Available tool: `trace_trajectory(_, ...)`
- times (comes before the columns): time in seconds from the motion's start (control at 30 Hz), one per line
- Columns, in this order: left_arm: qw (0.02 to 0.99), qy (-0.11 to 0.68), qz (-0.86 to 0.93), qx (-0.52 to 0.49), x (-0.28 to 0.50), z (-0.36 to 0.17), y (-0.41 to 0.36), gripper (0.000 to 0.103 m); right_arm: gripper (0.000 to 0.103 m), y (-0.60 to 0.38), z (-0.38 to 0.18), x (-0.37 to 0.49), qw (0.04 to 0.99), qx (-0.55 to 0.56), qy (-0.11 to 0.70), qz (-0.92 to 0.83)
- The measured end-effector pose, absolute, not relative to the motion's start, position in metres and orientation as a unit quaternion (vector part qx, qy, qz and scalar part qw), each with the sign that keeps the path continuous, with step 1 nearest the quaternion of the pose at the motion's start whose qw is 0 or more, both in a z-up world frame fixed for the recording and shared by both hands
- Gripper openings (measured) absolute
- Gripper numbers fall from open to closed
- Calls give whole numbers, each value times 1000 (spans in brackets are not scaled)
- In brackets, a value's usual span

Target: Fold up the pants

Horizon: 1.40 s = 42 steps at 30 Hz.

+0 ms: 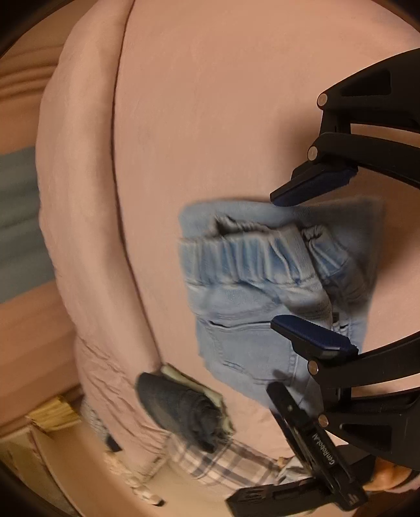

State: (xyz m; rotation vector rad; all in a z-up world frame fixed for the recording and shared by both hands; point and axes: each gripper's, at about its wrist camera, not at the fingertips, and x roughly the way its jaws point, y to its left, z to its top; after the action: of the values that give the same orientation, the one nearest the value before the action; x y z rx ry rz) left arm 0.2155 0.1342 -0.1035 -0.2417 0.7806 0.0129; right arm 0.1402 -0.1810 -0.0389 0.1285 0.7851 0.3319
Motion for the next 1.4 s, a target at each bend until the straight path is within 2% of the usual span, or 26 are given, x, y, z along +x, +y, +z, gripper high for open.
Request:
trace_trajectory(0.1,931,350,-2,-106,202,-90,131,68,73,-191,-22,124,924,73,343,154)
trace_trajectory(0.2,930,356,-43,-77,201,-91,111,68,72,-172,-20,117,924,36,328,191)
trace_trajectory(0.3,912,403,-57,-55,210,-116,94,65,56,-143,-41,119,912,-26,357,202)
trace_trajectory(0.4,900,431,-50,-41,218,-138,90,67,56,-133,-68,130,902,-83,392,161)
trace_trajectory(0.53,899,434,-43,-47,214,-123,91,68,57,-138,-67,127,899,-88,402,154)
trace_trajectory(0.63,902,428,-36,-51,201,-106,91,82,57,-143,-54,114,896,-61,408,164)
trace_trajectory(0.87,903,426,3,-54,161,-72,98,102,73,-144,-26,77,905,-54,398,140)
trace_trajectory(1.0,901,430,17,-59,141,-56,102,102,90,-138,-7,58,913,-53,381,138)
trace_trajectory(1.4,895,436,40,-83,102,-26,112,102,92,-132,25,19,924,-59,357,126)
